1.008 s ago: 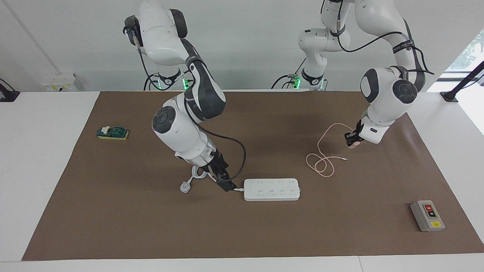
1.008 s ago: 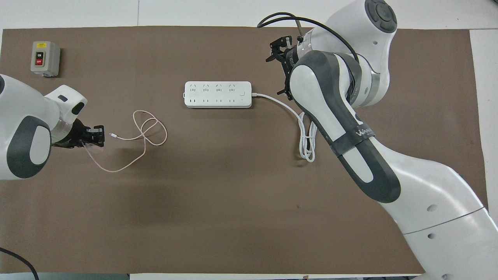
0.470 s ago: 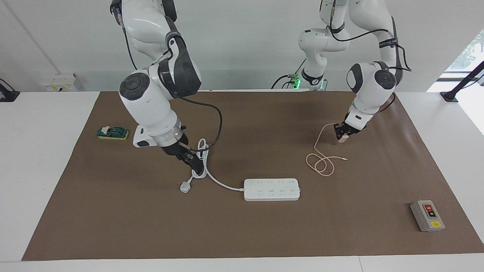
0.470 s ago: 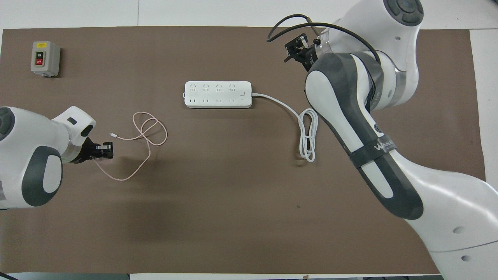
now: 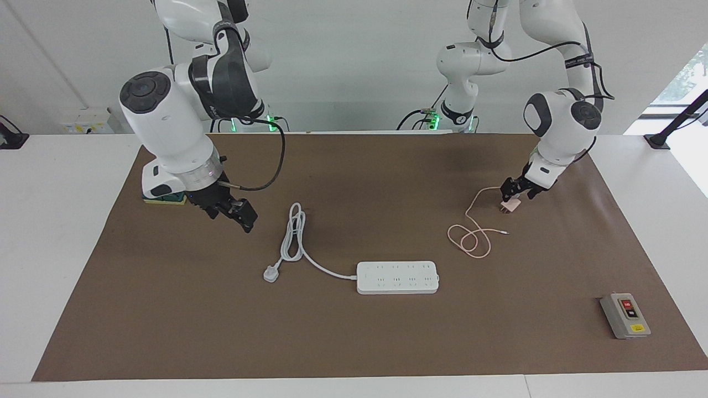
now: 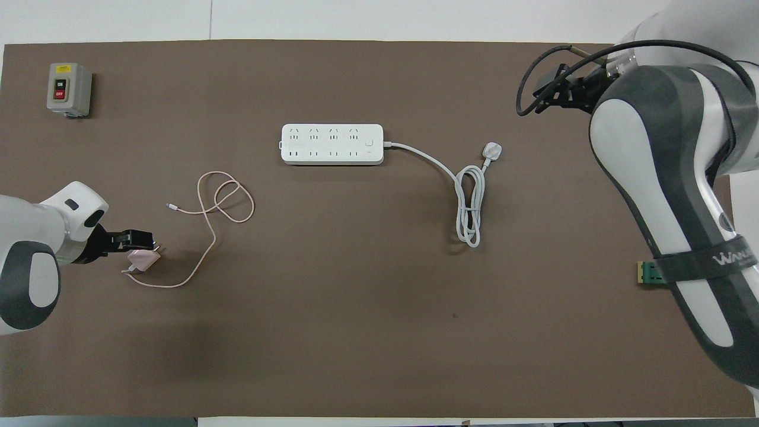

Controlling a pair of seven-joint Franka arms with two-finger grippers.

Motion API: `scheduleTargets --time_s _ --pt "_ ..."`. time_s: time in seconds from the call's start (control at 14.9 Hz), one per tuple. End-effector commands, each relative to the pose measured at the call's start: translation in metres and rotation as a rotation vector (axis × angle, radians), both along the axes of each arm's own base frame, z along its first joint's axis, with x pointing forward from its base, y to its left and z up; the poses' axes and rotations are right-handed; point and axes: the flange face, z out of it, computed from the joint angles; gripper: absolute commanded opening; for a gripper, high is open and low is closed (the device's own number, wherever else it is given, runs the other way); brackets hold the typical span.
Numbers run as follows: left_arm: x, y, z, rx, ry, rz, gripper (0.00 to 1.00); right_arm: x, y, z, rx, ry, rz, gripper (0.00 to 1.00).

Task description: Unplug charger and place it aside

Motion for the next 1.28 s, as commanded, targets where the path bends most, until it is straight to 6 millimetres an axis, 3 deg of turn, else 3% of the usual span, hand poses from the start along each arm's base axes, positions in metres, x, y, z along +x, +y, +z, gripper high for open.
scheduleTargets --time_s 0.0,0.27,0.54,0.74,0.87,1.01,1.21 --pt "0.036 0.01 0.044 -0.019 0.075 -0.008 1.0 -0.012 -0.014 0.012 -0.024 0.002 0.041 1.0" --pt "0.06 0.004 0.111 -0.016 0.049 -0.017 1.0 -0.019 -0.024 0.02 -0.047 0.015 0.082 1.0" --pt "0.062 0.004 0.182 -0.009 0.058 0.009 1.0 -0.018 -0.02 0.023 -0.053 0.001 0.144 1.0" --pt "0.051 0.007 0.236 -0.005 0.046 0.037 1.0 -0.021 -0.024 0.023 -0.083 0.019 0.227 1.0" --pt "0.04 0.002 0.258 -0.003 0.033 0.033 1.0 -0.03 -0.034 0.029 -0.084 0.053 0.259 1.0" --pt "0.025 -0.004 0.276 -0.002 0.024 0.052 1.0 -0.043 -0.056 0.035 -0.079 0.099 0.288 1.0" --pt "0.024 -0.011 0.289 0.005 0.026 0.034 1.0 -0.066 -0.061 0.049 -0.074 0.119 0.307 1.0"
